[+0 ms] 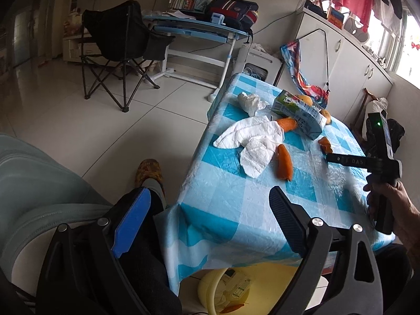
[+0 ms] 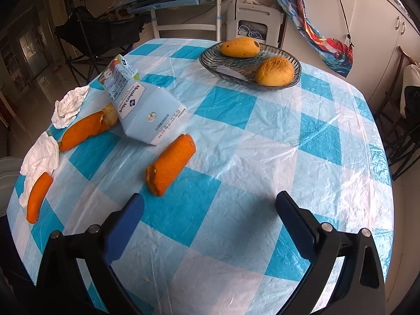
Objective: Collect trash
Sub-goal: 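Grasp an orange peel with the right tool while the left tool grasps a white tissue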
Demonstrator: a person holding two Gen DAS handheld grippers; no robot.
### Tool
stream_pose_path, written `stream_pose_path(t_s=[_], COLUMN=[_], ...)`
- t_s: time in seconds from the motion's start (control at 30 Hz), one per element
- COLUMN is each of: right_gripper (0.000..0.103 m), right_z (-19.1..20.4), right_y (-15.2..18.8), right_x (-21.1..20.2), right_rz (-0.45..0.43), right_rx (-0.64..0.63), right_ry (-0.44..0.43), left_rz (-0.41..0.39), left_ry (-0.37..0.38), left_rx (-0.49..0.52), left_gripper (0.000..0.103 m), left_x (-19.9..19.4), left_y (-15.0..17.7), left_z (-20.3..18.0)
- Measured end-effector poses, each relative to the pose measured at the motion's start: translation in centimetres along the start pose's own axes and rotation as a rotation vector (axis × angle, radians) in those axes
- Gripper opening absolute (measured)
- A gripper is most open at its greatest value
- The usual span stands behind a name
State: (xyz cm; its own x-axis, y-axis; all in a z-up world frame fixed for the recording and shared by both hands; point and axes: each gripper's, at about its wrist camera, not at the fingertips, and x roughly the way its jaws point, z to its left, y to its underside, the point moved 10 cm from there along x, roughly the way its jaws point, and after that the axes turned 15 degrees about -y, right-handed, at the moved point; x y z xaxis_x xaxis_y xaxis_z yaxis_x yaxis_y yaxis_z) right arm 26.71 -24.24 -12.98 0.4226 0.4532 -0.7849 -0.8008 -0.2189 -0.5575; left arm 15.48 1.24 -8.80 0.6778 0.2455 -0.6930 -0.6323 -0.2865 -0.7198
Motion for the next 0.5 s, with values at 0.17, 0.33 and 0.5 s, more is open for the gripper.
stream_pose_path(t_s=[0.17, 0.33, 0.5], right_gripper=[0.096, 0.096, 0.091], right_z=[0.5, 1.4, 1.6], right_y=[-0.3, -1.6, -3.0], right_x=[-1.3, -1.0, 1.2], right_rz=[-0.081, -0.137, -0.099], right_rx=[0.050, 0.090, 0.093], right_ry=[-0.071, -0.136, -0.123], left_rz=[-0.046, -0.025, -0.006], left_ry=[-0.012, 0.006, 0.005], left_rx=[0.051, 0.133, 0.262], left_gripper=[0.088, 0.088, 0.088], left_x=[1.9, 5.2, 8.6], left_y=[-3.5, -5.7, -6.3], left_z=[-1.9, -4.9, -8.2])
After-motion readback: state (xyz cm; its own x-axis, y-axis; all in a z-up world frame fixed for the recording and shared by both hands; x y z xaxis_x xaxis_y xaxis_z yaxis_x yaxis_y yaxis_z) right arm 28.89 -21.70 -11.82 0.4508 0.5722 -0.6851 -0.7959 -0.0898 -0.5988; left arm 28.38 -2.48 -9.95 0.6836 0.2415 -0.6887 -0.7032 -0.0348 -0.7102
